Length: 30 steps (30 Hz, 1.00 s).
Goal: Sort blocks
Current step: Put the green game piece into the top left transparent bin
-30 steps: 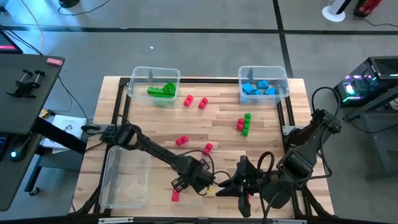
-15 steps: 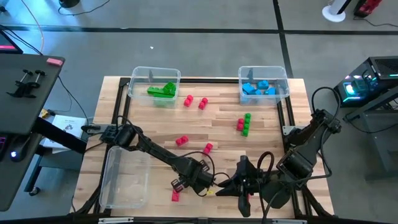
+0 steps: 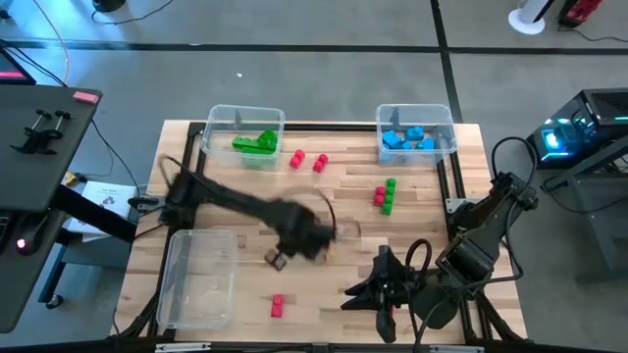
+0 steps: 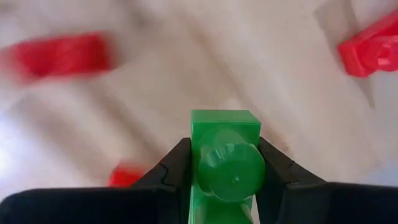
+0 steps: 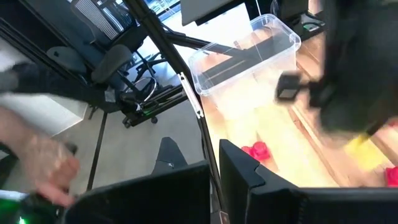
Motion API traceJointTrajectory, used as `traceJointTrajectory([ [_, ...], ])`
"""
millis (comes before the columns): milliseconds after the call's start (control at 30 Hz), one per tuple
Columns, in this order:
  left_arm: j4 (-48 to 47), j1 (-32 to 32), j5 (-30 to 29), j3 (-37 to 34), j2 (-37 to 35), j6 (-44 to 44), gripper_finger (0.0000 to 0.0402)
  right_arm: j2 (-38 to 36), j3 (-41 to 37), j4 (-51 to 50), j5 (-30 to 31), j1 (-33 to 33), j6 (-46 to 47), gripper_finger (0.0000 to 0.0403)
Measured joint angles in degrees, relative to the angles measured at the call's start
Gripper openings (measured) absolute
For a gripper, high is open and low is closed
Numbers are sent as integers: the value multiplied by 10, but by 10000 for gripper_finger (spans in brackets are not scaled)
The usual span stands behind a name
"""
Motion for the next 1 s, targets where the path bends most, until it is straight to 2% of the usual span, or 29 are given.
traceJointTrajectory([
  [133, 29, 85, -10, -49, -135, -21, 88, 0, 0, 0, 0, 0, -2, 0],
  [367, 199, 303, -31, -202, -372, -92, 88, 0, 0, 0, 11, 0, -3, 0],
  [467, 270, 380, -72, -266, -438, -113, 95, 0, 0, 0, 34, -1, -3, 0],
  [600, 349, 455, -142, -338, -474, -123, 109, 0, 0, 1, 56, -8, 5, 0],
  [733, 361, 502, -188, -371, -460, -147, 120, 0, 0, 12, 61, -22, 20, 0],
  [1000, 358, 531, -182, -369, -444, -172, 189, 0, 0, 18, 65, -74, 37, 0],
])
